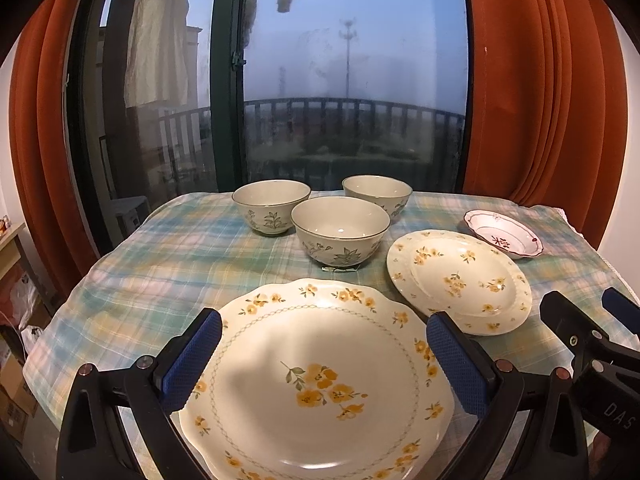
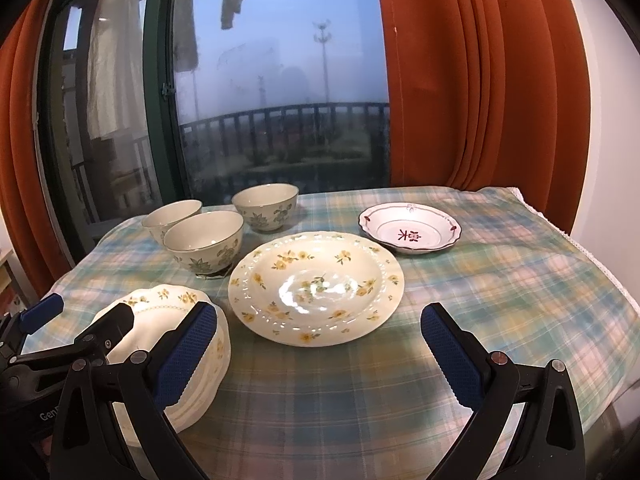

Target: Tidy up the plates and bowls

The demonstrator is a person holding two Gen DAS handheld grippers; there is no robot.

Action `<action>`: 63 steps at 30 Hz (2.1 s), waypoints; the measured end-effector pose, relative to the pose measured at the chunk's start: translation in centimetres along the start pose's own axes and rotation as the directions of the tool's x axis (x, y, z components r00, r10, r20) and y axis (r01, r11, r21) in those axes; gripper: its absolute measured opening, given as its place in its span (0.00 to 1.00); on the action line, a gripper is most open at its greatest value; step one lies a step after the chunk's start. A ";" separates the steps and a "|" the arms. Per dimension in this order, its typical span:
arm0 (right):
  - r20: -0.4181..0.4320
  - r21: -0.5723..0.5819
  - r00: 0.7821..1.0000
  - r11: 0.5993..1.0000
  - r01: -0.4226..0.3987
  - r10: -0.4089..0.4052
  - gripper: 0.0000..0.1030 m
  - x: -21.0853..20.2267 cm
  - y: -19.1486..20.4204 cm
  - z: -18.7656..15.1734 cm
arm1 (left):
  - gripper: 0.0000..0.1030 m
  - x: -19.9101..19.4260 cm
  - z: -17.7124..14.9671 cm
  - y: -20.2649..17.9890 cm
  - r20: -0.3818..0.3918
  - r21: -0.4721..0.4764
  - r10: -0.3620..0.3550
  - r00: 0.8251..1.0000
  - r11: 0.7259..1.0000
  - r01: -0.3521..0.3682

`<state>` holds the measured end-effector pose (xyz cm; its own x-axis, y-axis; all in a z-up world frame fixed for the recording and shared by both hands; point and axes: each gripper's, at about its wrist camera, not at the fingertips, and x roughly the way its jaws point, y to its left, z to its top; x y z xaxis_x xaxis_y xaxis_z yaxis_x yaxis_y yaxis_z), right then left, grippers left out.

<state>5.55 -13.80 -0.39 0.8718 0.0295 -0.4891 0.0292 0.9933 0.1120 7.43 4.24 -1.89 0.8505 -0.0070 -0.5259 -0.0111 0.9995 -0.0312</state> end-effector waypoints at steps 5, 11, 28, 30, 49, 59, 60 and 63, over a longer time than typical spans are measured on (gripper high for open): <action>-0.010 0.008 1.000 1.000 0.003 -0.003 1.00 0.6 0.9 0.0 | 1.00 0.8 -0.1 1.0 -0.009 0.022 0.027 1.000 0.999 -0.026; -0.054 0.007 0.998 1.000 -0.017 0.018 1.00 2.2 3.1 -0.3 | 0.99 2.4 -0.4 3.1 -0.058 0.019 0.063 0.996 0.998 -0.062; -0.254 -0.021 0.966 0.998 -0.052 0.045 0.92 7.8 8.8 -2.5 | 0.78 7.8 -2.8 7.2 -0.286 -0.001 0.019 0.958 1.000 -0.020; -0.278 -0.033 0.960 0.998 -0.051 0.040 0.89 8.4 9.3 -2.9 | 0.75 8.1 -2.9 7.3 -0.292 0.003 0.014 0.956 1.000 -0.014; -0.405 -0.059 0.914 0.997 -0.050 0.022 0.65 10.9 11.0 -3.8 | 0.70 8.4 -2.7 7.6 -0.318 0.022 0.006 0.948 1.000 0.001; -0.396 -0.106 0.918 0.991 -0.081 0.033 0.65 9.5 10.4 -3.3 | 0.70 6.4 -2.7 6.4 -0.302 -0.014 0.016 0.953 1.000 -0.021; -0.390 -0.112 0.920 0.990 -0.086 0.036 0.65 9.2 10.2 -3.2 | 0.70 6.1 -2.7 6.1 -0.297 -0.017 0.019 0.955 1.000 -0.025; -0.377 -0.119 0.925 0.988 -0.098 0.047 0.65 8.6 9.5 -2.9 | 0.70 5.5 -2.5 5.3 -0.282 -0.028 0.025 0.959 0.999 -0.034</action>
<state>11.87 -3.80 -6.01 0.6237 0.1160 -0.7730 -0.1149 0.9918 0.0561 10.70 9.41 -7.05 0.6674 0.0090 -0.7446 -0.0548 0.9978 -0.0371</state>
